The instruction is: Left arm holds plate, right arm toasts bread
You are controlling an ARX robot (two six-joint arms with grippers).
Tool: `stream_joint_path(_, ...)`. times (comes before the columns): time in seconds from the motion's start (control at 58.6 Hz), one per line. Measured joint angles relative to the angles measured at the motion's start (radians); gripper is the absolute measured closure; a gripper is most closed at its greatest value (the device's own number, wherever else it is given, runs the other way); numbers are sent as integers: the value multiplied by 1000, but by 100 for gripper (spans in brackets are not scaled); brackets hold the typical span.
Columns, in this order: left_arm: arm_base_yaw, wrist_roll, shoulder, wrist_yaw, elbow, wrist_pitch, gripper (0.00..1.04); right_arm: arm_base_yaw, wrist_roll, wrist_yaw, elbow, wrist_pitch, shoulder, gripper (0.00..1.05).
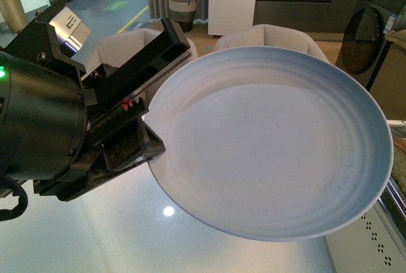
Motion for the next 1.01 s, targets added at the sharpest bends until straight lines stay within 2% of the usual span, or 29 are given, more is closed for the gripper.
stream_joint_path(0.119, 0, 0, 0, -3, 0, 0, 101, 0, 0, 0, 0, -2, -2, 100)
stream_joint_path(0.171, 0, 0, 0, -3, 0, 0, 101, 0, 0, 0, 0, -2, -3, 90)
stream_joint_path(0.358, 0, 0, 0, -3, 0, 0, 101, 0, 0, 0, 0, -2, -3, 62)
stream_joint_path(0.426, 0, 0, 0, -2, 0, 0, 101, 0, 0, 0, 0, -2, -3, 48)
stream_joint_path(0.682, 0, 0, 0, -2, 0, 0, 101, 0, 0, 0, 0, -2, -3, 9)
stream_joint_path(0.955, 0, 0, 0, -3, 0, 0, 101, 0, 1, 0, 0, -2, -3, 9)
stream_joint_path(1.006, -8, -17, 2, -62, 16, -45, 101, 0, 1, 0, 0, -2, -3, 9)
